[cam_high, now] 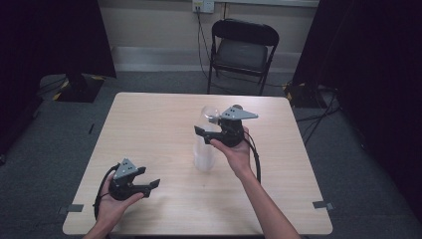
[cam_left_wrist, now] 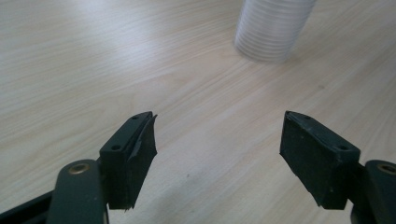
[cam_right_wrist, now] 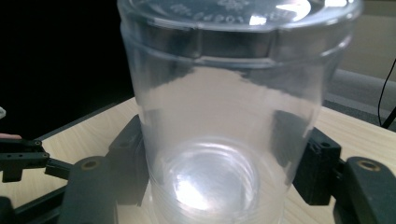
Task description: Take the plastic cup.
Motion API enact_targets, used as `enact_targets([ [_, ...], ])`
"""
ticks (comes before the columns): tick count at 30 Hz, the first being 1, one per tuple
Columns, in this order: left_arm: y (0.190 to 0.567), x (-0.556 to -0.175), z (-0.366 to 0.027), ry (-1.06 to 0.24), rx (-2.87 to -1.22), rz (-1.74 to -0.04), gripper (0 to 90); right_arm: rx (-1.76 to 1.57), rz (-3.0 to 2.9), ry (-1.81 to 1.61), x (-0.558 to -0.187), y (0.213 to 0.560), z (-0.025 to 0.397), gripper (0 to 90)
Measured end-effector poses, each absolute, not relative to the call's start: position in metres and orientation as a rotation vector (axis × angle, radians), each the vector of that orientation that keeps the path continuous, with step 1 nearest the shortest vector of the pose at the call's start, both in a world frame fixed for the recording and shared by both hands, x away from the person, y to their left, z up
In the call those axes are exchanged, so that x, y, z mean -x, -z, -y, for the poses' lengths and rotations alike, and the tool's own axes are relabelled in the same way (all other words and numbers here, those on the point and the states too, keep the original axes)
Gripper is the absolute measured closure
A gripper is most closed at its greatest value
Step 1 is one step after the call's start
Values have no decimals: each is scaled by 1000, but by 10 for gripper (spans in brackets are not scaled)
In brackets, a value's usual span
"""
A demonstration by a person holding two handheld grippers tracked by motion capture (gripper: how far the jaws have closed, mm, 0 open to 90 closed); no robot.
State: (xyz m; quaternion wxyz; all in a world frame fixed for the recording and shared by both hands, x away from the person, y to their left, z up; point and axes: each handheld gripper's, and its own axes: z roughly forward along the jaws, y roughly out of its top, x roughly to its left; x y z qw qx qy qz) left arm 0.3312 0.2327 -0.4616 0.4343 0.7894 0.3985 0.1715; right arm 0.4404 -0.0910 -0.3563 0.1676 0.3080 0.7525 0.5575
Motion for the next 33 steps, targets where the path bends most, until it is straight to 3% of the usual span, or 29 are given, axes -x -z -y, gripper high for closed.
enact_targets([
  [9,460,-330,-233,-487,-1881,-973,218,-853,-2126,-1594,-437,344,93,325],
  [21,455,-330,-226,-374,-1863,-938,297,-855,-2083,-1630,-430,329,107,324],
  [24,455,-330,-225,-387,-1850,-904,347,-849,-2069,-1631,-425,325,110,324],
  [33,456,-330,-219,-403,-1853,-849,388,-837,-2055,-1637,-408,319,125,328],
])
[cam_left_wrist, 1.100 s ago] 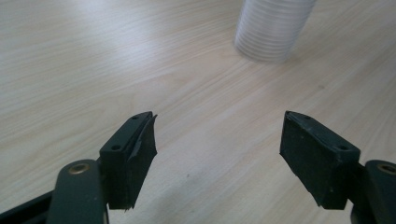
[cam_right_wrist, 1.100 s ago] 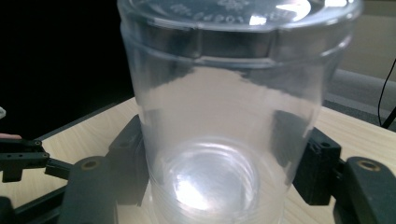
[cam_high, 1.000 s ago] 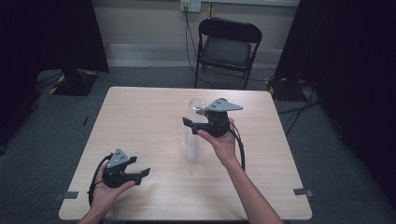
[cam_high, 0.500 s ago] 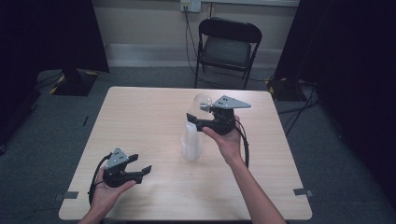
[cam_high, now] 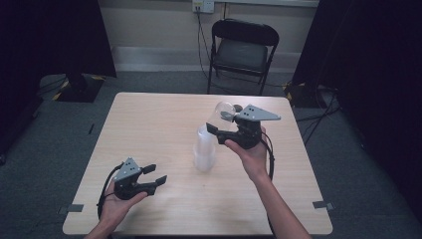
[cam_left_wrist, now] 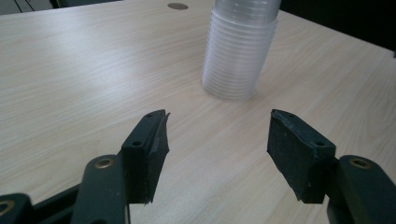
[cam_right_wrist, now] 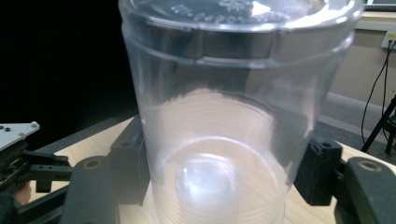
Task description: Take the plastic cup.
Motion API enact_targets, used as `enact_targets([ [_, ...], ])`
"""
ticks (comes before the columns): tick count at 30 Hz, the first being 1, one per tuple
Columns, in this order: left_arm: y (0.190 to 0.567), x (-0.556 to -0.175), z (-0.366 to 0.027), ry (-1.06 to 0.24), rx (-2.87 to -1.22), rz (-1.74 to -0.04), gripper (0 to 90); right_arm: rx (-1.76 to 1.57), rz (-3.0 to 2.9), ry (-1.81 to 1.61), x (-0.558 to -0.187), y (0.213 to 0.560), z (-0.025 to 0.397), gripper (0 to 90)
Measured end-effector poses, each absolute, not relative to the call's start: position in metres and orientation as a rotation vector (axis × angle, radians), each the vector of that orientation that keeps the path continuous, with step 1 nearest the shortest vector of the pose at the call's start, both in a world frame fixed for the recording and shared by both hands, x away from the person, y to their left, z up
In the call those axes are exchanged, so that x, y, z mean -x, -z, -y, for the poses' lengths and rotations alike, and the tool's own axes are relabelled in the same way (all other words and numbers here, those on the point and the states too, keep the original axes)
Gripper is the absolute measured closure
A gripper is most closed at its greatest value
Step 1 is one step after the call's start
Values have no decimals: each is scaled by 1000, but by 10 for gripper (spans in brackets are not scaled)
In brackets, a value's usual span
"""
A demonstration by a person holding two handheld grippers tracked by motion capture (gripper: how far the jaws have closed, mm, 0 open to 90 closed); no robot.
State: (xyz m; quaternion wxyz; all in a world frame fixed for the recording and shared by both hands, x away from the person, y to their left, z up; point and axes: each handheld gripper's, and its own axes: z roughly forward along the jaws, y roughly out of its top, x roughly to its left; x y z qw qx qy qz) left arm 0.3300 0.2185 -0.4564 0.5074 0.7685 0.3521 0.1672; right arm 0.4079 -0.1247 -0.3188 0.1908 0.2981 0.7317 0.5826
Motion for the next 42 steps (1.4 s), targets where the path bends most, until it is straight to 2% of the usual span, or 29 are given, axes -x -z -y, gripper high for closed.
enact_targets([
  [4,447,-329,-220,-387,-1827,-876,349,-862,-2050,-1667,-403,321,133,330],
  [8,443,-330,-219,-372,-1831,-880,348,-883,-2057,-1686,-397,324,139,334],
  [16,433,-331,-205,-395,-1848,-815,324,-920,-2091,-1707,-384,338,148,339],
  [24,415,-339,-185,-468,-1830,-754,364,-1002,-2120,-1796,-378,351,156,344],
  [30,414,-344,-158,-410,-1818,-725,404,-1049,-2141,-1788,-373,361,158,347],
  [37,414,-344,-130,-366,-1814,-616,433,-1123,-2175,-1824,-364,375,160,355],
  [42,425,-340,-121,-338,-1786,-594,514,-1169,-2208,-1884,-359,386,159,357],
])
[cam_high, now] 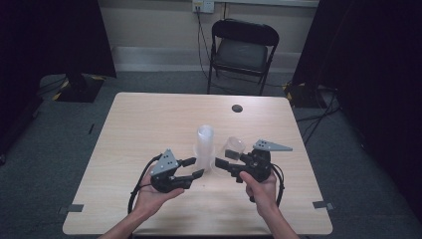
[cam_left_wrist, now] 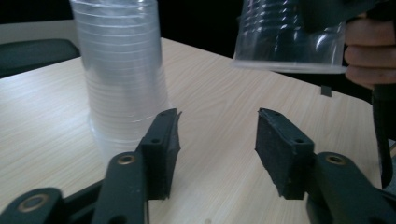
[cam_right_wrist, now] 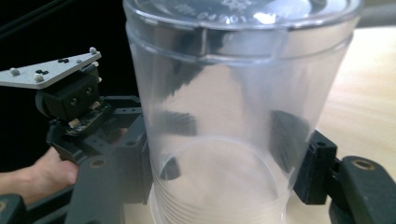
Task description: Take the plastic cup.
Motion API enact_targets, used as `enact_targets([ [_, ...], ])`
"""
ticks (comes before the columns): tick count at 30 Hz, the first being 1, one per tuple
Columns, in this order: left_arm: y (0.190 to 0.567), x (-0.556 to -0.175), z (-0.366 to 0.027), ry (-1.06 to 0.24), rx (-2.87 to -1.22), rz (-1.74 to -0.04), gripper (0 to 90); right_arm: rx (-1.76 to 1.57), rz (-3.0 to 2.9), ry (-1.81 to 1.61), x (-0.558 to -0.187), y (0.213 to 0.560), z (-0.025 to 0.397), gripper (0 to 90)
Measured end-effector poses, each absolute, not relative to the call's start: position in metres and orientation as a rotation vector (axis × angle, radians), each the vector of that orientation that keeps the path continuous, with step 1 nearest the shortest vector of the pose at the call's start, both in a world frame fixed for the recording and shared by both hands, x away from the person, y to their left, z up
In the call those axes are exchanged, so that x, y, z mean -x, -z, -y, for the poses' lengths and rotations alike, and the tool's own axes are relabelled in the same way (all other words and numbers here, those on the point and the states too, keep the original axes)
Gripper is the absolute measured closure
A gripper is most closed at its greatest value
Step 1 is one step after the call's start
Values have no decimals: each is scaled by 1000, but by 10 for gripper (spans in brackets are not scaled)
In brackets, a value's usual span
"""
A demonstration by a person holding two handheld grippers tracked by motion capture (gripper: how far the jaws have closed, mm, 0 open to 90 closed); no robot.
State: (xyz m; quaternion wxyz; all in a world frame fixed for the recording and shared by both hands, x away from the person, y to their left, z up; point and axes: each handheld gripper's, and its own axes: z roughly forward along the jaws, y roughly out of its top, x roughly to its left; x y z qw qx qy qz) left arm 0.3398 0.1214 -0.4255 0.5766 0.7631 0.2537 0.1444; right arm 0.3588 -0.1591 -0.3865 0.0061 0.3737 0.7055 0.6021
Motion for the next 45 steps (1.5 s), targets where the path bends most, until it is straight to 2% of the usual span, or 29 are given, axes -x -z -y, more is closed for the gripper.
enact_targets([
  [16,432,-325,-117,-433,-1749,-520,624,-1329,-2277,-2004,-353,402,139,367],
  [21,434,-323,-113,-449,-1745,-472,593,-1354,-2289,-2000,-353,402,137,378],
  [36,437,-316,-107,-534,-1726,-462,620,-1441,-2372,-2029,-351,408,123,378],
  [45,439,-314,-101,-592,-1706,-465,597,-1475,-2386,-2038,-351,410,119,377],
])
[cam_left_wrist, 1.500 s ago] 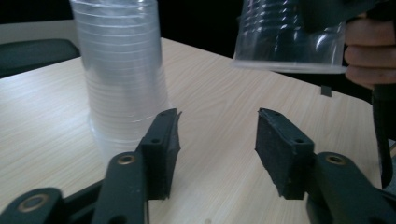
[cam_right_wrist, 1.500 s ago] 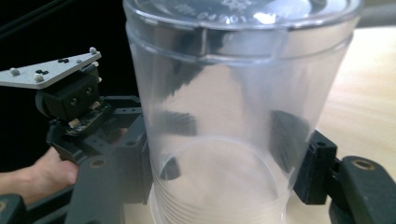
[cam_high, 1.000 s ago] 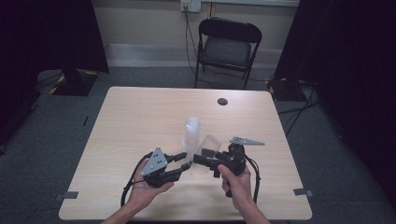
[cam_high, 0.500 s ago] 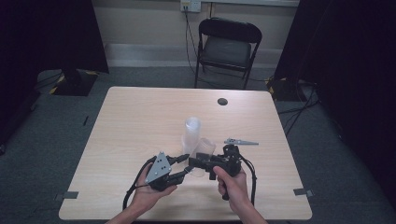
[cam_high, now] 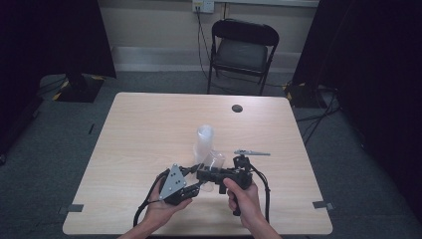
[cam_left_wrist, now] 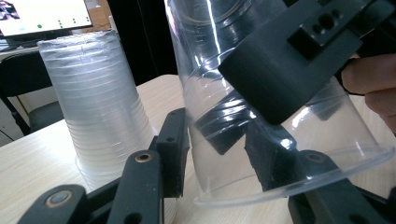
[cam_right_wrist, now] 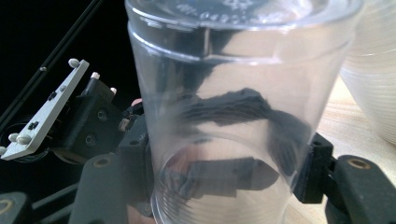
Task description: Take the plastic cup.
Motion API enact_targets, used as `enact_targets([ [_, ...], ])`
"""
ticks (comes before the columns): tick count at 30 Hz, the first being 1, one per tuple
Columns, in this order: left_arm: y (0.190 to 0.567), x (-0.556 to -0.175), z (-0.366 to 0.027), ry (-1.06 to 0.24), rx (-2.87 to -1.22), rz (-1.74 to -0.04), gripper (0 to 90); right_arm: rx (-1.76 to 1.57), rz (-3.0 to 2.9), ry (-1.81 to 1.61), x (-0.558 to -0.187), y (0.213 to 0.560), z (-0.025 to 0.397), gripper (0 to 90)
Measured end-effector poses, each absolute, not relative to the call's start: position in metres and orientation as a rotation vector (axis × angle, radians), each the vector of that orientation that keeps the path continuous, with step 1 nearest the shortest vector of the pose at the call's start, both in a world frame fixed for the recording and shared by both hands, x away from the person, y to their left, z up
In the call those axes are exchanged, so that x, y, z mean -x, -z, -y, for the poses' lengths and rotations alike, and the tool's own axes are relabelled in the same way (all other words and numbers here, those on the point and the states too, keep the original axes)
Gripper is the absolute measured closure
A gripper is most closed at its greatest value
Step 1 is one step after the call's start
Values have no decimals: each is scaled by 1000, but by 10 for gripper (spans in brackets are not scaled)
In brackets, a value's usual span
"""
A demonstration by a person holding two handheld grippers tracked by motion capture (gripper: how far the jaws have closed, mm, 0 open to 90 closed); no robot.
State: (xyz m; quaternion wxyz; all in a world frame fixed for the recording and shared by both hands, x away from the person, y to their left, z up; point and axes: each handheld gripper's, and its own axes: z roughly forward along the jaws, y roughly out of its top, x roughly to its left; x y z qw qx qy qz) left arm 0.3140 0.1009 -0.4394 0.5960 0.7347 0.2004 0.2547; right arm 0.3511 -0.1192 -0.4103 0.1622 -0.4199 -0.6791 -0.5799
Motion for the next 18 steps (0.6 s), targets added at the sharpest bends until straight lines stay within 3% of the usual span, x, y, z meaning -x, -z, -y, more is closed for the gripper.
enact_targets([
  [4,439,-312,-100,-601,-1709,-455,591,1195,1930,1646,-351,411,119,374],
  [10,438,-313,-101,-609,-1701,-469,718,1194,1923,1631,-353,413,120,352],
  [18,437,-318,-107,-569,-1714,-510,795,1171,1952,1648,-355,416,115,256],
])
